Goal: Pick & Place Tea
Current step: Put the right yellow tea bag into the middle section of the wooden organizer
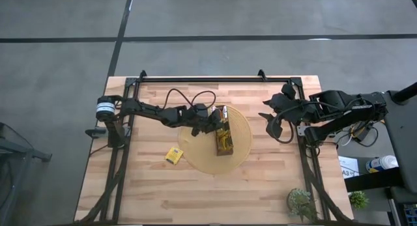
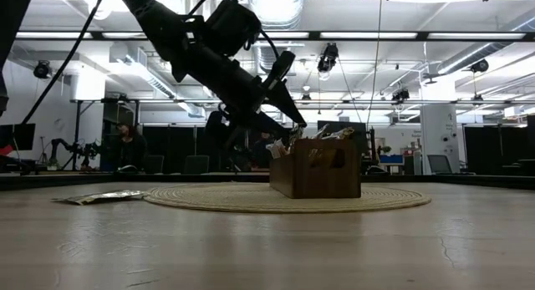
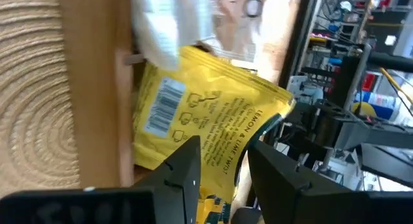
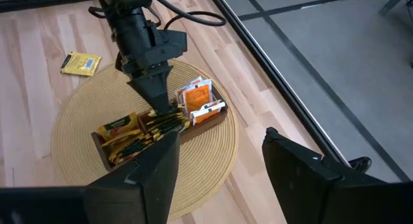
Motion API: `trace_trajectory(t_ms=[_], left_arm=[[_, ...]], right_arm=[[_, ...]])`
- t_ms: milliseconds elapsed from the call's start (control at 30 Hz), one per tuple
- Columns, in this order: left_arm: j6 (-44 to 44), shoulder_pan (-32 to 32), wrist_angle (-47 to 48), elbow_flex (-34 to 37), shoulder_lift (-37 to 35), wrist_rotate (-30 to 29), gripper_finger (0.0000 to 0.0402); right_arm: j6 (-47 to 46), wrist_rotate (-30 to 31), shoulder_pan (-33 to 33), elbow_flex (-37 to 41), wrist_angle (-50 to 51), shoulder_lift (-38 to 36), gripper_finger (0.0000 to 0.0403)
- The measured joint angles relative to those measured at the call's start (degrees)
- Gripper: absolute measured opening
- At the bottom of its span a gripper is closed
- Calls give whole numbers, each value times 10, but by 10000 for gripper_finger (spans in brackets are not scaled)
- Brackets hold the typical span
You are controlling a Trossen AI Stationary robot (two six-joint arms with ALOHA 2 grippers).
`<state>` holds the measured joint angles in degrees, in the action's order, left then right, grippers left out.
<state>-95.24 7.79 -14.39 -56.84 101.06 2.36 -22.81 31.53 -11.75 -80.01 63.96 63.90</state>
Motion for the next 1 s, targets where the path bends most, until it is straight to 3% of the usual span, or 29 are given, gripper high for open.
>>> trace_trajectory(t_ms=[367,600,1000], left_arm=[[-85,0,-27,0,0,-2,122],[-88,0,-30,0,0,-9,122],[47,10,-22,-24,-9,-24,122]], right_arm=[[-1,0,0,0,0,0,219],[2,0,0,0,0,0,219],[9,0,0,0,1,0,219]])
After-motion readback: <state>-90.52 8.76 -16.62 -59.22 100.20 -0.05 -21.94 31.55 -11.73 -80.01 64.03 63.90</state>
